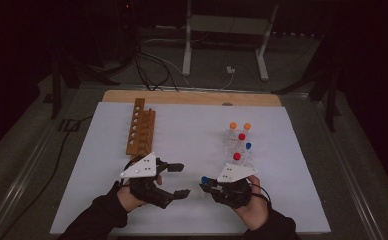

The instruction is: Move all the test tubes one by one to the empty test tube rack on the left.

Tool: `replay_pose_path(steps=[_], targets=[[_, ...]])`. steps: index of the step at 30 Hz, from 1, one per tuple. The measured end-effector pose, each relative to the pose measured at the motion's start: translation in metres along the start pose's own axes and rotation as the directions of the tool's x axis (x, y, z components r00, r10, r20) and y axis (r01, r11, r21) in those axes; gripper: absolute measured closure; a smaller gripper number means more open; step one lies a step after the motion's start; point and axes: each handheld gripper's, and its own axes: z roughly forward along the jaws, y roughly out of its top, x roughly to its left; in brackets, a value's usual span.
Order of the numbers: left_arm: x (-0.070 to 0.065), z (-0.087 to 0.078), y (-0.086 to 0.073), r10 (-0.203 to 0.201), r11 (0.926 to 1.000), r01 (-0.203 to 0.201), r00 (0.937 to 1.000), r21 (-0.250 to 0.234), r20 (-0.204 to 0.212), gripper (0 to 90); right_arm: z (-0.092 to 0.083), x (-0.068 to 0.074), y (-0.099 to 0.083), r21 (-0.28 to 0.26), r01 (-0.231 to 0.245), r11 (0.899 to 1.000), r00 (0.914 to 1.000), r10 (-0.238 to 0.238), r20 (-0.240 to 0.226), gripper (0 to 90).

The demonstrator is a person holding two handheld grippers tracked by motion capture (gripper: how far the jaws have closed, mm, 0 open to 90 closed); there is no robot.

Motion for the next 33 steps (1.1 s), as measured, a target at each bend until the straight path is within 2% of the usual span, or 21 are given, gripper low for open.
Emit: replay_pose_path(steps=[2,3,4,9,23,33], targets=[[0.001,0.005,0.001,0.008,1.0000,-0.008,1.0000,0.003,-0.005,34.0,0.001,0.001,0.001,-0.002,0.001,1.000,1.0000,-0.001,-0.007,76.8],[0.001,0.007,0.002,0.010,0.9999,-0.010,0.9999,0.001,-0.011,34.0,0.001,0.001,0.001,-0.002,0.001,1.000,1.0000,-0.001,-0.007,76.8],[0.002,0.009,0.002,0.010,0.9999,-0.010,0.9998,0.006,-0.015,39.0,0.001,0.002,0.002,-0.003,0.001,1.000,1.0000,-0.001,-0.008,76.8],[0.004,0.019,0.002,0.007,0.9999,-0.007,1.0000,0.014,-0.006,47.3,0.003,0.004,0.004,-0.001,0.005,1.000,0.9999,-0.005,-0.013,76.8],[0.006,0.037,0.000,0.040,0.9975,-0.039,0.9991,0.059,-0.011,66.8,0.002,0.004,0.005,-0.006,0.002,1.000,0.9999,-0.002,-0.013,76.8],[0.008,0.043,0.000,0.044,0.9962,-0.045,0.9990,0.075,0.006,74.9,0.000,0.003,0.005,-0.010,-0.001,1.000,1.0000,0.001,-0.004,76.8]])
